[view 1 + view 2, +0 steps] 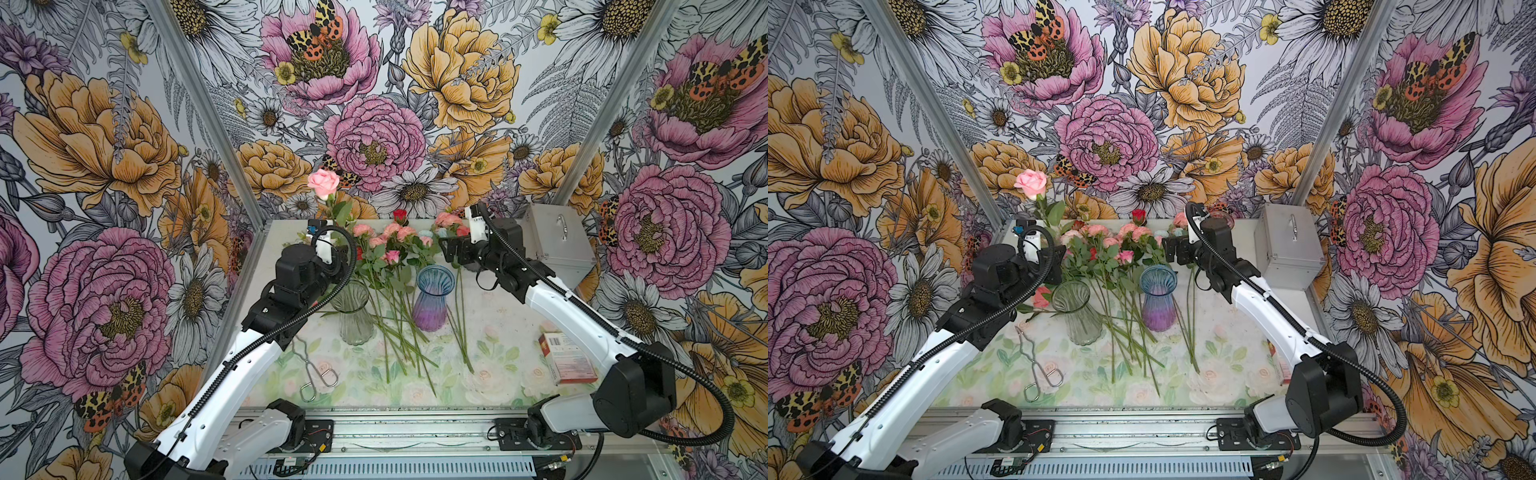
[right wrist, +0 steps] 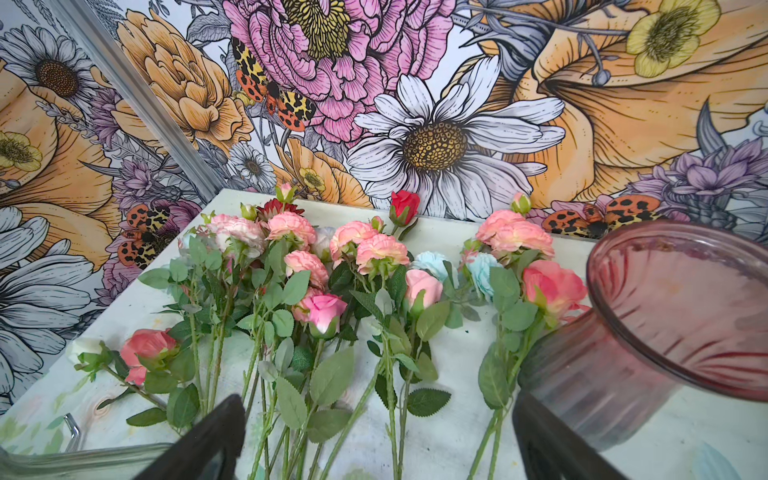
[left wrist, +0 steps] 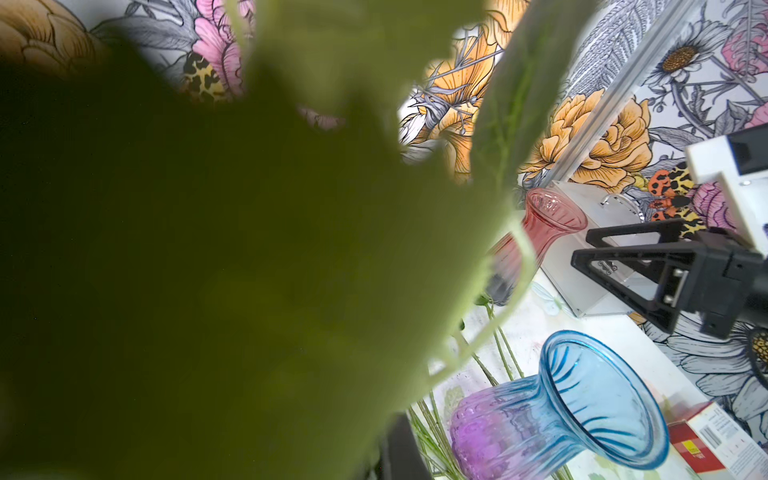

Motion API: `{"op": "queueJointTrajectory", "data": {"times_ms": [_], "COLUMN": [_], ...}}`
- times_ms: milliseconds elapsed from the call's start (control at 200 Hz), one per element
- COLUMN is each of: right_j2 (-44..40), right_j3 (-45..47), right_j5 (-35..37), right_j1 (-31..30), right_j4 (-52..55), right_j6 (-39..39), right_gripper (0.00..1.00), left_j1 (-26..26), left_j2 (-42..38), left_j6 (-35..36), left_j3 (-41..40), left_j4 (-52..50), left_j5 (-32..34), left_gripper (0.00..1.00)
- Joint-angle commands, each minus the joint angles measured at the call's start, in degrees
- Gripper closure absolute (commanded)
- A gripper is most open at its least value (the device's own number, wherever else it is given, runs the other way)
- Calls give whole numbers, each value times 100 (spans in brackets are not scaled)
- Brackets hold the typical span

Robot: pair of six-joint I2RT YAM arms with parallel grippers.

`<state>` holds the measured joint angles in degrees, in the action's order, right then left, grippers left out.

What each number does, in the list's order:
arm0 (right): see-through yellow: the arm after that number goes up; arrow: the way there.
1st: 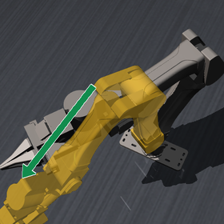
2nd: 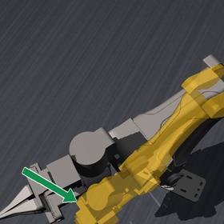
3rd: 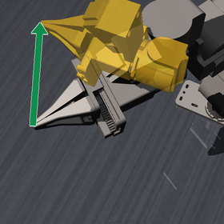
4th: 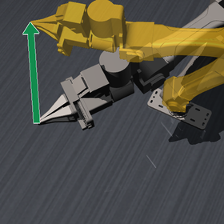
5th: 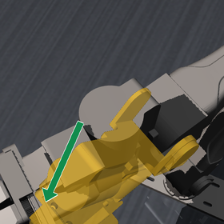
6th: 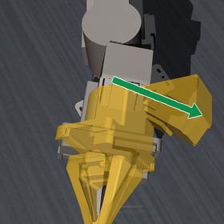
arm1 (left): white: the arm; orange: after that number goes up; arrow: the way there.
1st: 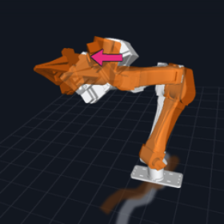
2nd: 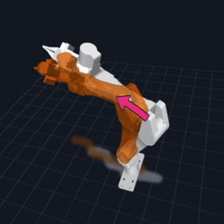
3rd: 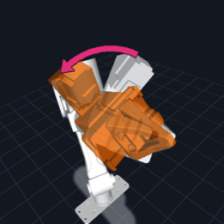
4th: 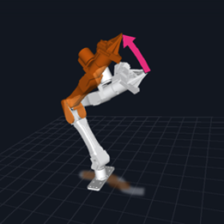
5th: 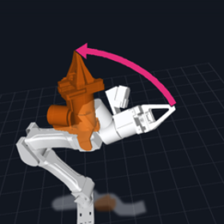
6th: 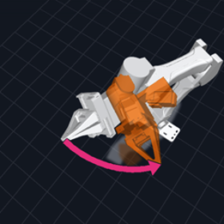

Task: Place the pink flowers into the vase
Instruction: Place the flower in the vase.

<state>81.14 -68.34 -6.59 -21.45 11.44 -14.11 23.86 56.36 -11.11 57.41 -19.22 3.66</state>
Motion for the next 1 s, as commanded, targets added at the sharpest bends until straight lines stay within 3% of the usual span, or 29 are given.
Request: {"op": "queueJointTrajectory", "data": {"times_ms": [0,690,905,996], "right_j2": [-114,-292,-358,-362], "right_j3": [34,68,113,111], "right_j5": [-117,-299,-293,-311], "right_j1": [-43,-48,-43,-44], "right_j4": [-19,-10,12,22], "right_j6": [0,40,69,75], "right_gripper": [1,1,1,1], "left_j1": [23,257,437,503], "left_j2": [-152,212,232,150], "left_j6": [-558,-804,-791,-787], "left_j3": [-315,-855,-858,-863], "left_j4": [301,507,503,468], "left_j5": [453,795,1016,1071], "left_gripper": [100,96,86,76]}}
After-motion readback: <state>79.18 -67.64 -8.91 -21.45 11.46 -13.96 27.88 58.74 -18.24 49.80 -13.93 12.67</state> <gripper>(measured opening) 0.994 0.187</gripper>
